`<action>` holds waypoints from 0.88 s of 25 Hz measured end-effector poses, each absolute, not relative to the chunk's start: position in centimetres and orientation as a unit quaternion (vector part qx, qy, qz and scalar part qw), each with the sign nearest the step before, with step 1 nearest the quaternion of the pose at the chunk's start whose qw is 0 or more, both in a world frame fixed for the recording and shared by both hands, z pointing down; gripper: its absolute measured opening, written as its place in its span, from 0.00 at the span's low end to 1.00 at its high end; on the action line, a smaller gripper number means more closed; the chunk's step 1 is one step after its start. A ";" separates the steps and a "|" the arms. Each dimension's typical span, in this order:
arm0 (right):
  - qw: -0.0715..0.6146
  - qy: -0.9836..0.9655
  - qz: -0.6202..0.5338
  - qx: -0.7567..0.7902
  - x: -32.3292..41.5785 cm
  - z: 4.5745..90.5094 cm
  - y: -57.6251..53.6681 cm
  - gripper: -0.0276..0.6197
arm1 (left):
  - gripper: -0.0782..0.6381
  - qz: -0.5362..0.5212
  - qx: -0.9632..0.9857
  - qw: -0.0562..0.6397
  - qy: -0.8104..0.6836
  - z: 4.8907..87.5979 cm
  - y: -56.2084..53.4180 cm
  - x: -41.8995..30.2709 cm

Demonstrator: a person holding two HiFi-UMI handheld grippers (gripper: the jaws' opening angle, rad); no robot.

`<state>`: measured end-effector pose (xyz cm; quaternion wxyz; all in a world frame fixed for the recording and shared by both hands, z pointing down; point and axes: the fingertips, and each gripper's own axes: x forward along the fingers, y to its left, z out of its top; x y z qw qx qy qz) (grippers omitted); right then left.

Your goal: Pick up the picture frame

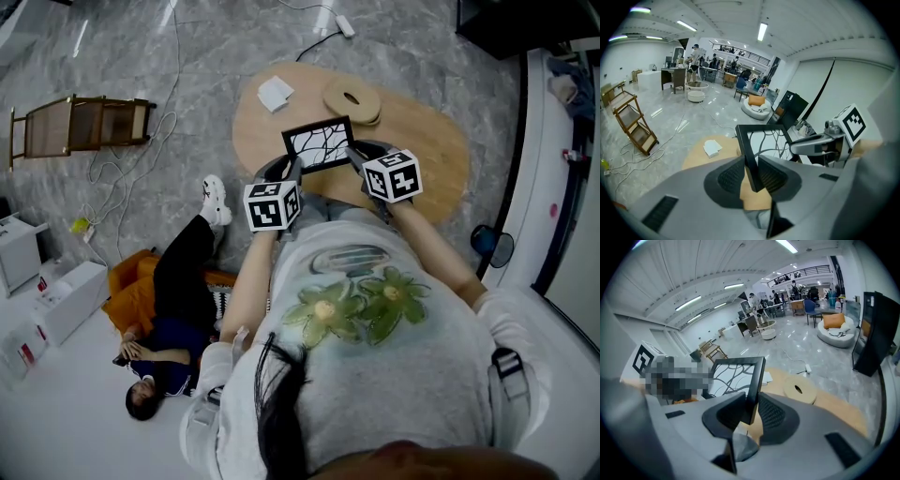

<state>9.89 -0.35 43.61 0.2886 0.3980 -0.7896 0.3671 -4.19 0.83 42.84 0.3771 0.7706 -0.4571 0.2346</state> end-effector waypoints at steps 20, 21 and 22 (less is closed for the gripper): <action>0.262 -0.788 0.375 0.411 10.2 42.2 1.2 0.18 | 0.25 0.223 0.781 0.369 -0.452 41.4 2.1 -3.9; 0.262 -0.788 0.375 0.411 10.3 42.1 1.2 0.18 | 0.25 0.223 0.781 0.369 -0.452 41.3 2.1 -3.9; 0.261 -0.788 0.375 0.412 10.3 42.1 1.2 0.18 | 0.25 0.223 0.782 0.368 -0.451 41.3 2.1 -3.9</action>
